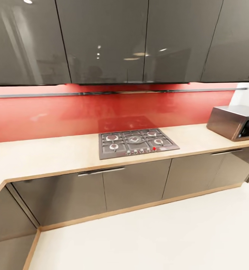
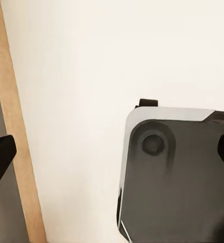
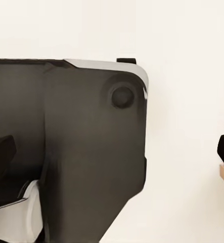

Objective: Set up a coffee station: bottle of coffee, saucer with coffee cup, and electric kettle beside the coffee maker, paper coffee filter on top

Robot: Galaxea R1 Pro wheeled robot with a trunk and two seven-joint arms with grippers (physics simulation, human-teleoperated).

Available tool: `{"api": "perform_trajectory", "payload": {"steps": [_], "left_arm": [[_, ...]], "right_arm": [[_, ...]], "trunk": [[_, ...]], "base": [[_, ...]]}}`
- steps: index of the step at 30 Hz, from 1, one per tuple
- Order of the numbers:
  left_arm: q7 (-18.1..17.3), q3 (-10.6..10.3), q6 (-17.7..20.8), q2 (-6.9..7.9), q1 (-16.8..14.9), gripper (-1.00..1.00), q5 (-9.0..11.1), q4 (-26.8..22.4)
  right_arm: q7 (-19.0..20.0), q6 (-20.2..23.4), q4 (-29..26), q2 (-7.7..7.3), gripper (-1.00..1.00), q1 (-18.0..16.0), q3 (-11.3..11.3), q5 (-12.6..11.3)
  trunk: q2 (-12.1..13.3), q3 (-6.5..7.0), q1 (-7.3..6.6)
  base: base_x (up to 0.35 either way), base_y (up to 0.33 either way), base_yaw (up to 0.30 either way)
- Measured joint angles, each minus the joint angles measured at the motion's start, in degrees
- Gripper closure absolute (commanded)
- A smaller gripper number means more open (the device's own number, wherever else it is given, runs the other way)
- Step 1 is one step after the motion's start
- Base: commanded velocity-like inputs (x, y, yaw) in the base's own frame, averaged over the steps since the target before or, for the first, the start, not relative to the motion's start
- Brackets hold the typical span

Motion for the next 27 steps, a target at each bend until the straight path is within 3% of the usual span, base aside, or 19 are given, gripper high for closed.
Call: {"api": "perform_trajectory", "payload": {"steps": [7,14,27], "left_arm": [[-0.09,0.28,-0.25,0.09,0.04,-1.00,2.60,0.03],[-0.10,0.34,-0.23,0.02,0.04,-1.00,3.01,0.01],[-0.18,0.25,-0.19,-0.11,0.04,-1.00,2.85,0.00]], "right_arm": [[0.00,-0.07,0.01,-0.05,-1.00,0.00,0.00,0.00],[0.00,-0.08,0.01,-0.05,-1.00,0.00,0.00,0.00],[0.00,-0.08,0.01,-0.05,-1.00,0.00,0.00,0.00]], "trunk": [[0.00,-0.43,0.00],[0.00,-0.87,0.01],[0.01,-1.69,0.03]], "base": [[0.336,0.013,0.211],[0.279,0.167,0.210],[0.029,0.013,0.210]]}}
